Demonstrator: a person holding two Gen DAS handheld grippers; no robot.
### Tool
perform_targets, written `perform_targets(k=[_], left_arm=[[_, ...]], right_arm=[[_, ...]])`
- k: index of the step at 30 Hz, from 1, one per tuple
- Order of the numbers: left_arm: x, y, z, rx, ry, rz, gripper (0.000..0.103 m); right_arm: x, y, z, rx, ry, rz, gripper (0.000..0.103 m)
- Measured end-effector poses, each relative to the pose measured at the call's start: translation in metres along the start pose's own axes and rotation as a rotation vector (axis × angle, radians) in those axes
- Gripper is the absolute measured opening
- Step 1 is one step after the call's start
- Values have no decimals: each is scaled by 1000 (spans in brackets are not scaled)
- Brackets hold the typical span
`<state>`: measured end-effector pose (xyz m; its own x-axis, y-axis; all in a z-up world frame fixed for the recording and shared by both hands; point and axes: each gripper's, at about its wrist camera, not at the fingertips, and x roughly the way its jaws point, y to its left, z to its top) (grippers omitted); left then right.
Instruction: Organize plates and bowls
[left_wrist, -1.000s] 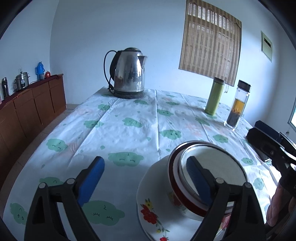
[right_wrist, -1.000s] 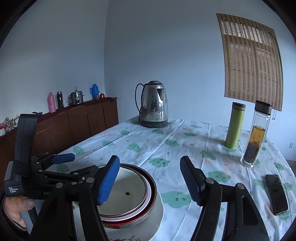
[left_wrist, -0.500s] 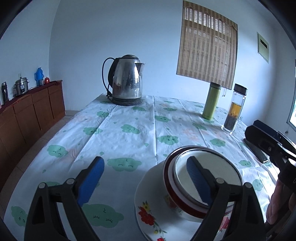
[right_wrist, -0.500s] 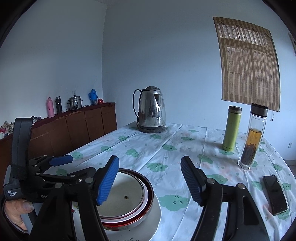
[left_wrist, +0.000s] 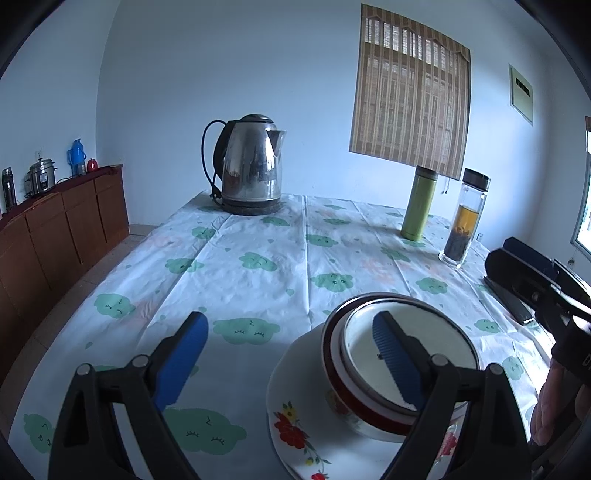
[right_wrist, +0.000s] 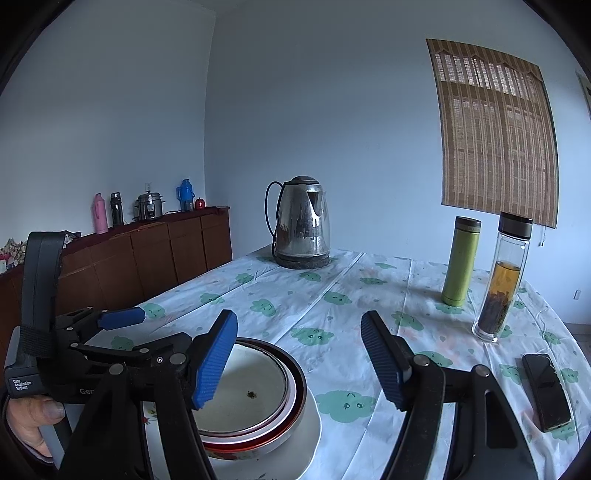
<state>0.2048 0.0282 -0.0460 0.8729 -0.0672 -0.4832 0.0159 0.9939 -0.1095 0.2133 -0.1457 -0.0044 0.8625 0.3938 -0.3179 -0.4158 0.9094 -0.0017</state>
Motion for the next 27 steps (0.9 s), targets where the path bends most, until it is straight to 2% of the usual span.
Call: perform_targets(k=[8,15,27], left_arm=[[-4,-5,1,31,-12,23,93],[-10,-5,3,29,-36,2,99],[-9,-8,3,53,-46,38,101]], right_arm=[[-3,1,1,-7,-17,-10,71],[-10,2,3,-18,-60,-26,72],[-11,7,3,-41,-69,-37,72]])
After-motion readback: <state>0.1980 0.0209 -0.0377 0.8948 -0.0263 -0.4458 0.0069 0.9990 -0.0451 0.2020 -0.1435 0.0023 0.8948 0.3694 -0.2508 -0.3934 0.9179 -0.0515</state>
